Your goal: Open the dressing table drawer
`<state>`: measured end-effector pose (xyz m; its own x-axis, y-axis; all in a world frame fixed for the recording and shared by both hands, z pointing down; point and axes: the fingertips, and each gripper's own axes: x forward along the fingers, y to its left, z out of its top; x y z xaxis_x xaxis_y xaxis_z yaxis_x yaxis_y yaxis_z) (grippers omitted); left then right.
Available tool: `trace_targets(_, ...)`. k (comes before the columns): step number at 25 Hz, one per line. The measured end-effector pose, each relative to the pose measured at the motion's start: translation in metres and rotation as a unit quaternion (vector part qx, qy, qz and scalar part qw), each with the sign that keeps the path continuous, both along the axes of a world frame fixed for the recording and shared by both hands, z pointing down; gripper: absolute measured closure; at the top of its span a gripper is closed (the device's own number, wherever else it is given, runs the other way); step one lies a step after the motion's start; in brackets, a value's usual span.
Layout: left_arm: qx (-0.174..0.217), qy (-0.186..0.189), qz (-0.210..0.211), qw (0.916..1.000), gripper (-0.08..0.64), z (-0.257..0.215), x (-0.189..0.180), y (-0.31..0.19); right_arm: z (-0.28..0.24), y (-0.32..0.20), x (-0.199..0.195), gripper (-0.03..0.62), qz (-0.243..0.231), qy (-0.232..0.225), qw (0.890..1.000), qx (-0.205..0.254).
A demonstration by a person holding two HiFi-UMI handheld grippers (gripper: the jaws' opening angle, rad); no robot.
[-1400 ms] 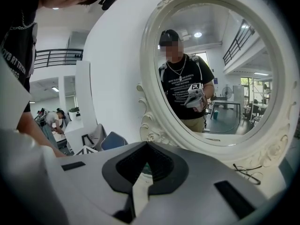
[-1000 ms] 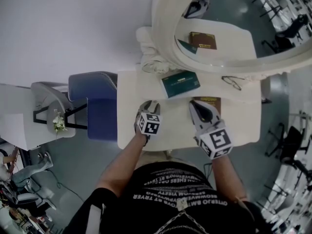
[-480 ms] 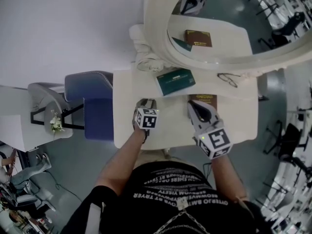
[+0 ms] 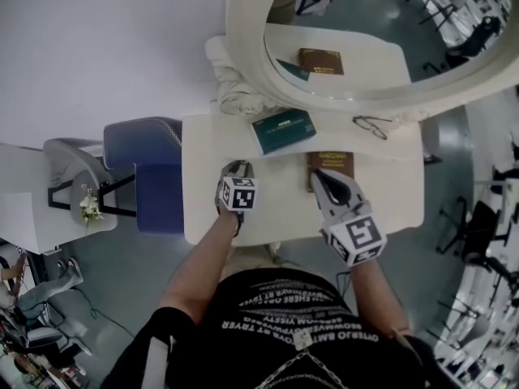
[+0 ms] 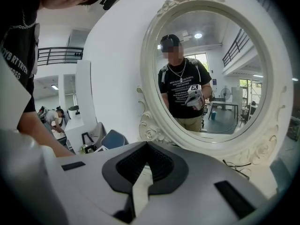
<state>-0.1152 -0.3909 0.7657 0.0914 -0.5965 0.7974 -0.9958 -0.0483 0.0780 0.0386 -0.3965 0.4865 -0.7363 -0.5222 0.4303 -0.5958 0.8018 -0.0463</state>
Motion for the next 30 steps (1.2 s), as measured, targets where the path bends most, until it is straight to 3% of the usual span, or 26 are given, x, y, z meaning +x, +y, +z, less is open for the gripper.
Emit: trace_targets(30,-0.008,-0.011,-0.002,0.9999,0.468,0.001,0.014,0.045,-0.01,0.028,0.023,0.591,-0.004,-0.008,1.0,0.013)
